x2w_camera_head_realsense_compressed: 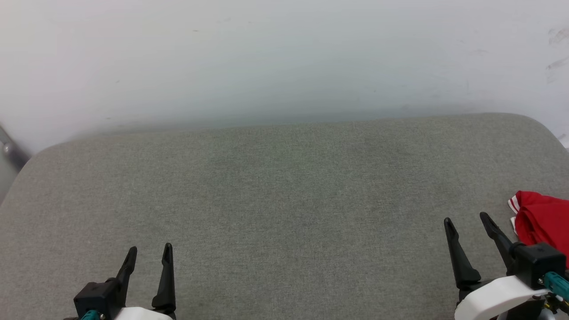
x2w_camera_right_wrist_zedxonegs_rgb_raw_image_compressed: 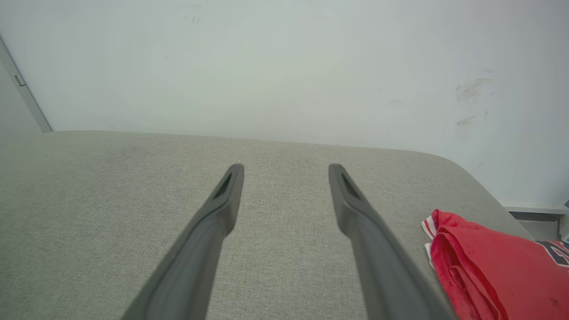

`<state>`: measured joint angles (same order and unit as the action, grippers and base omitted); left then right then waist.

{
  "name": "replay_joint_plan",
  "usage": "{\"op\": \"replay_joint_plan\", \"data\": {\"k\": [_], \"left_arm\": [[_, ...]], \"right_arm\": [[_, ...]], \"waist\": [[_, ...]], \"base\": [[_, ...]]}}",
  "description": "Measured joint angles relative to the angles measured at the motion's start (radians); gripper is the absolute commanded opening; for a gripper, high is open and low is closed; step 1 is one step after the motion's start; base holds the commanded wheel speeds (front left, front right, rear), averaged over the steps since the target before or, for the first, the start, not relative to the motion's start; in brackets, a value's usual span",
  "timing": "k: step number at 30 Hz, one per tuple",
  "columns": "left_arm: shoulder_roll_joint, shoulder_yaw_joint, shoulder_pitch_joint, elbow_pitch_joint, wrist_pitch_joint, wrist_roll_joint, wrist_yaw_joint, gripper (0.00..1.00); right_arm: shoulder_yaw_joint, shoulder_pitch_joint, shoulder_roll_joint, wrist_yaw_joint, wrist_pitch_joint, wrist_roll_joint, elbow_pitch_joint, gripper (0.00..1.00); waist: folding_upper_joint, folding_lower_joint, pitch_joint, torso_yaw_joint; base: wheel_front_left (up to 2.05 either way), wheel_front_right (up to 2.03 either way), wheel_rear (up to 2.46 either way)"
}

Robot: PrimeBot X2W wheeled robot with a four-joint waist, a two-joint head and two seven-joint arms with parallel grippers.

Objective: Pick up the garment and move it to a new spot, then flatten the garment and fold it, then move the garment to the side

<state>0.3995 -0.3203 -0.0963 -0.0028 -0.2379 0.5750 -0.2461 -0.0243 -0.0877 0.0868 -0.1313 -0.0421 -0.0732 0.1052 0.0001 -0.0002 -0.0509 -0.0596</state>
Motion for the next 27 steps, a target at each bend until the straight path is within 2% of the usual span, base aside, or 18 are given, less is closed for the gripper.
{"op": "replay_joint_plan", "data": {"k": [17, 18, 22, 27], "left_arm": [[-0.006, 0.031, 0.006, 0.018, -0.019, -0.013, 0.01, 1.0], [-0.006, 0.032, 0.007, 0.018, -0.019, -0.016, 0.01, 0.0], [-0.028, 0.022, -0.013, 0.046, -0.014, -0.011, 0.009, 0.0], [-0.047, 0.043, -0.012, 0.057, 0.008, 0.062, 0.033, 0.0]], "right_arm": [[0.004, -0.011, -0.009, 0.0, 0.011, -0.015, -0.011, 1.0], [0.005, -0.011, -0.009, 0.0, 0.011, -0.015, -0.012, 0.0], [0.006, -0.026, -0.01, 0.0, 0.009, -0.021, -0.048, 0.0], [0.003, -0.024, -0.011, 0.0, 0.006, -0.125, -0.068, 0.0]], "waist": [[0.0, 0.0002, 0.008, -0.004], [0.0, 0.0003, 0.009, -0.004], [0.0, 0.0003, 0.01, -0.004], [0.0, 0.0003, 0.012, -0.002]], "base": [[0.0, 0.0, 0.0], [0.0, 0.0, 0.0], [0.0, 0.0, 0.0], [0.0, 0.0, 0.0]]}}
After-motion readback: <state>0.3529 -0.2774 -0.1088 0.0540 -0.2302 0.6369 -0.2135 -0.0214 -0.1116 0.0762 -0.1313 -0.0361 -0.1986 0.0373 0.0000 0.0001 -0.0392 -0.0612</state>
